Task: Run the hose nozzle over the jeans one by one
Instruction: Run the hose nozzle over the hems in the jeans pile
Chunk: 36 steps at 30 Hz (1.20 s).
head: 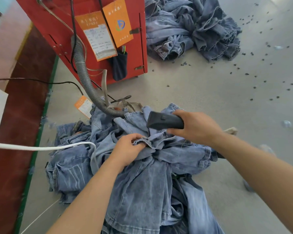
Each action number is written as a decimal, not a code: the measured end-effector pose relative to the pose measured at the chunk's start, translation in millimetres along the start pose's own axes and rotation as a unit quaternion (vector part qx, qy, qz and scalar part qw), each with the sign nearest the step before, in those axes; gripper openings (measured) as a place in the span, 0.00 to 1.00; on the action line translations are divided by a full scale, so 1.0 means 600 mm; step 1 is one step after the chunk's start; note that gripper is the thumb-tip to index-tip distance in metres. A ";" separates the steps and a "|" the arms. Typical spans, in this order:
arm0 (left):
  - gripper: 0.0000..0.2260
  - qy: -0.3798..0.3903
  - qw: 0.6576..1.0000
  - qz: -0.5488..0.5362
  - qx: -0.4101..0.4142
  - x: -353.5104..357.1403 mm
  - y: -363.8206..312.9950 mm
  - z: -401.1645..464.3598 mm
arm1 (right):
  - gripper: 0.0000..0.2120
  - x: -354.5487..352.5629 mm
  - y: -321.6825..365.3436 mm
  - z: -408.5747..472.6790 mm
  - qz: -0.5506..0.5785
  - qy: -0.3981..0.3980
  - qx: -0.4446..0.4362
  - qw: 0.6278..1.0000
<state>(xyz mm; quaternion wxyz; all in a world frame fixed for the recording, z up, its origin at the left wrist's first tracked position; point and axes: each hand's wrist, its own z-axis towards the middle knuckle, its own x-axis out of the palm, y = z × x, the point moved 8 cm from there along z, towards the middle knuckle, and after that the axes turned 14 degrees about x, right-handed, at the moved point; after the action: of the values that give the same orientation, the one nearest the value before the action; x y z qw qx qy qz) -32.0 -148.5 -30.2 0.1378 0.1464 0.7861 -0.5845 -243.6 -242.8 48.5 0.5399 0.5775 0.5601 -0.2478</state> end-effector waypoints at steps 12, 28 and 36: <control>0.10 -0.061 0.972 -0.221 -0.042 0.035 0.014 -0.014 | 0.13 0.035 -0.042 -0.070 -0.051 0.059 0.095 0.992; 0.10 0.013 0.996 -0.072 0.048 0.064 -0.018 -0.023 | 0.09 0.019 -0.063 -0.081 0.071 0.064 0.118 0.988; 0.21 -0.171 0.944 0.167 0.226 0.024 -0.053 -0.061 | 0.09 -0.079 -0.046 -0.076 0.182 -0.035 0.093 0.978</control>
<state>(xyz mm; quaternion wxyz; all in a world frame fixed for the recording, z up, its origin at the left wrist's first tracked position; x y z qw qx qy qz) -59.4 -120.9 2.5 0.3291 0.2013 0.5622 -0.7315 -295.4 -225.6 94.7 0.5394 0.7082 0.4008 -0.2163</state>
